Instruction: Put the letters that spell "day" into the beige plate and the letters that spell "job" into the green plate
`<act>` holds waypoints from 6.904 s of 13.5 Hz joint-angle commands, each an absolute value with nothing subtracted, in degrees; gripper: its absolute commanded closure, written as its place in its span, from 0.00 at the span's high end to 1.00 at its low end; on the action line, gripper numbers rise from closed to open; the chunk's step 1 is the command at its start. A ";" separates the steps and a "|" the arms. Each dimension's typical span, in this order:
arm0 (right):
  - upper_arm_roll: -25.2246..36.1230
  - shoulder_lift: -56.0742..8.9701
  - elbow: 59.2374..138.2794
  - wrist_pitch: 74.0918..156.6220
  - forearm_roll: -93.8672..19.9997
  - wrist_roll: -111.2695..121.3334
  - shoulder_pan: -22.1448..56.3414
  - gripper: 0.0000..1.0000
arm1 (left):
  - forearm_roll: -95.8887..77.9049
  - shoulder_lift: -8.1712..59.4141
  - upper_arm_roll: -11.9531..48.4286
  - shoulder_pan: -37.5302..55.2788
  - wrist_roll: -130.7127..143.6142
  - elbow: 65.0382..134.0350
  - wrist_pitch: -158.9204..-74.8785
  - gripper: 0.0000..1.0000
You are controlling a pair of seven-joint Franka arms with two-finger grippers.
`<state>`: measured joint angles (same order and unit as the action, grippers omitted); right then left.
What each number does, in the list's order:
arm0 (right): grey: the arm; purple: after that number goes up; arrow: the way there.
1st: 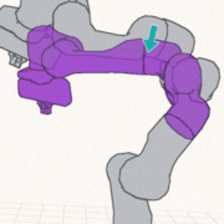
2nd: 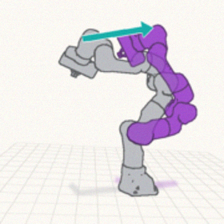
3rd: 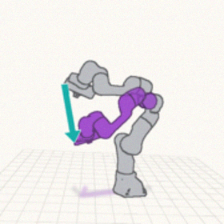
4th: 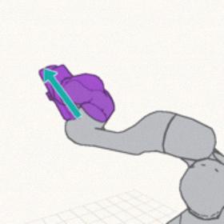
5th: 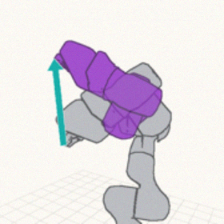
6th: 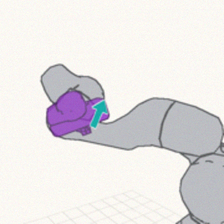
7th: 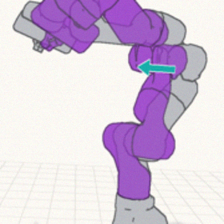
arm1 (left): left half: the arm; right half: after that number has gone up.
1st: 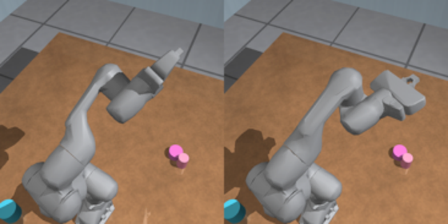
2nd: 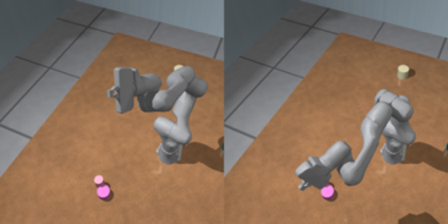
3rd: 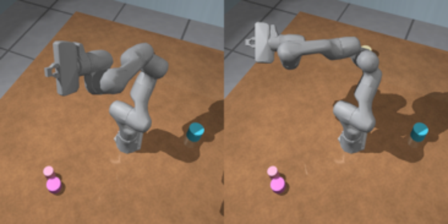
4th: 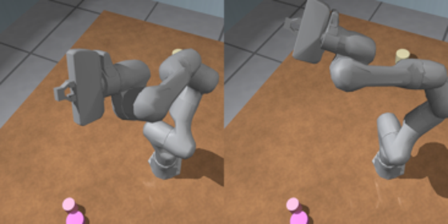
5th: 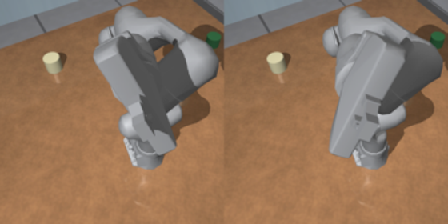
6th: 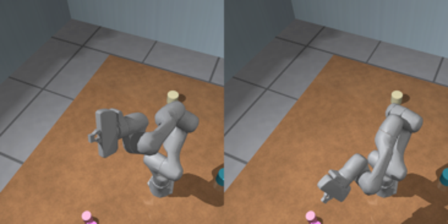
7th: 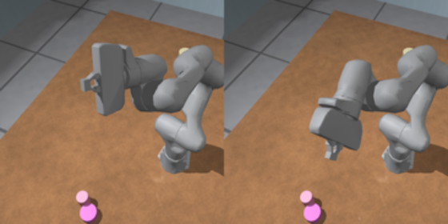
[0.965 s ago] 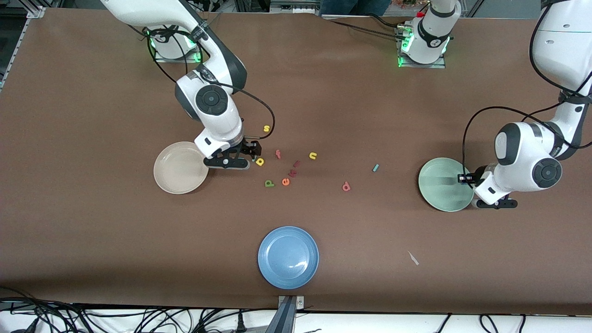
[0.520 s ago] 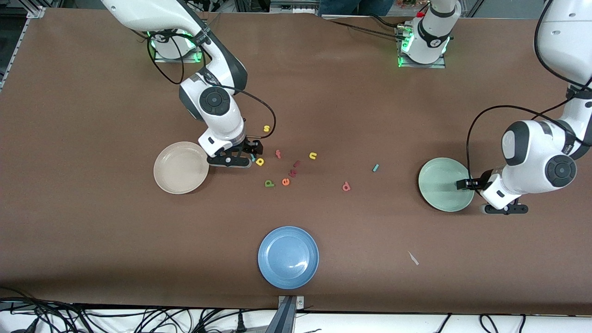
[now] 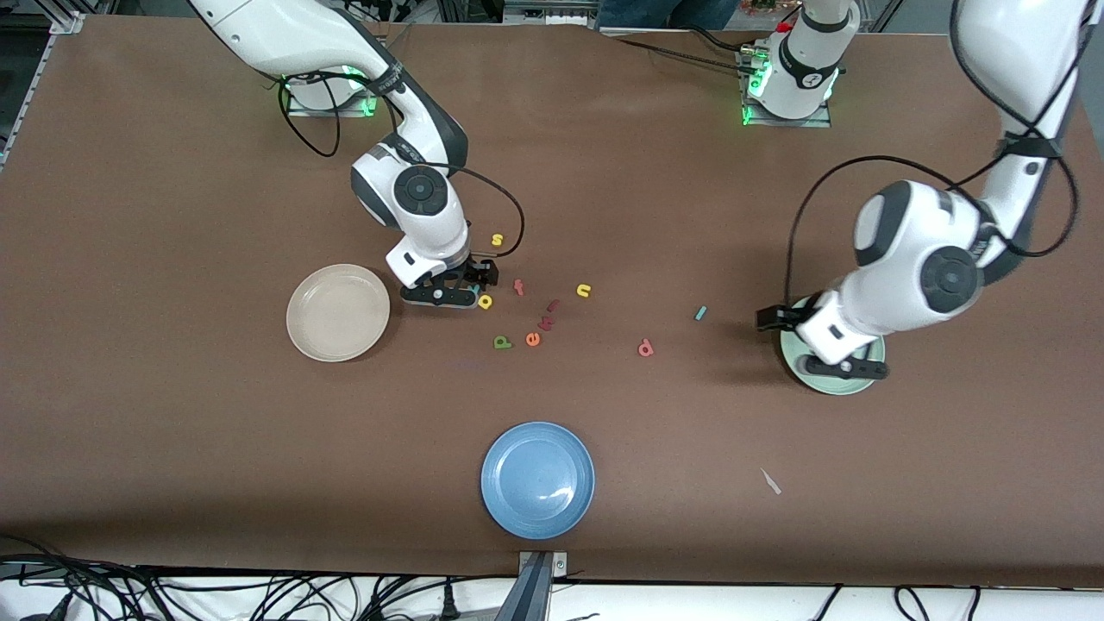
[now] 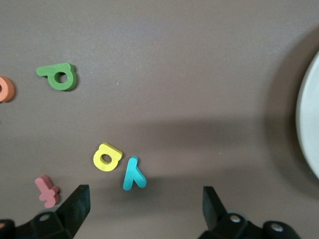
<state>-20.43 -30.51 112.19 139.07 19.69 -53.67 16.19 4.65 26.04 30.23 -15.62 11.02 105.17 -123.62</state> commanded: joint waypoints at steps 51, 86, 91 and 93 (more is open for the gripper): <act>-19.16 -38.67 112.94 152.66 29.97 -55.90 16.96 0.58 | 24.26 25.84 31.73 -26.26 13.30 112.41 -139.66 0.00; -19.78 -34.71 113.73 147.48 28.56 -53.70 16.61 0.54 | 8.00 47.72 17.49 13.01 65.13 88.51 -132.80 0.46; -19.60 -34.98 113.82 148.18 28.74 -53.09 16.52 0.39 | 8.35 47.38 17.49 12.83 64.69 88.51 -132.71 0.00; -19.42 -34.89 113.82 148.18 28.74 -52.82 16.52 0.30 | 8.61 46.50 17.49 11.78 64.08 85.80 -131.23 0.00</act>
<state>-19.72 -34.59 113.74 147.82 28.56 -53.36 16.72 8.85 47.17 17.86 12.23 64.84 88.83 -133.15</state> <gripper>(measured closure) 0.652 0.744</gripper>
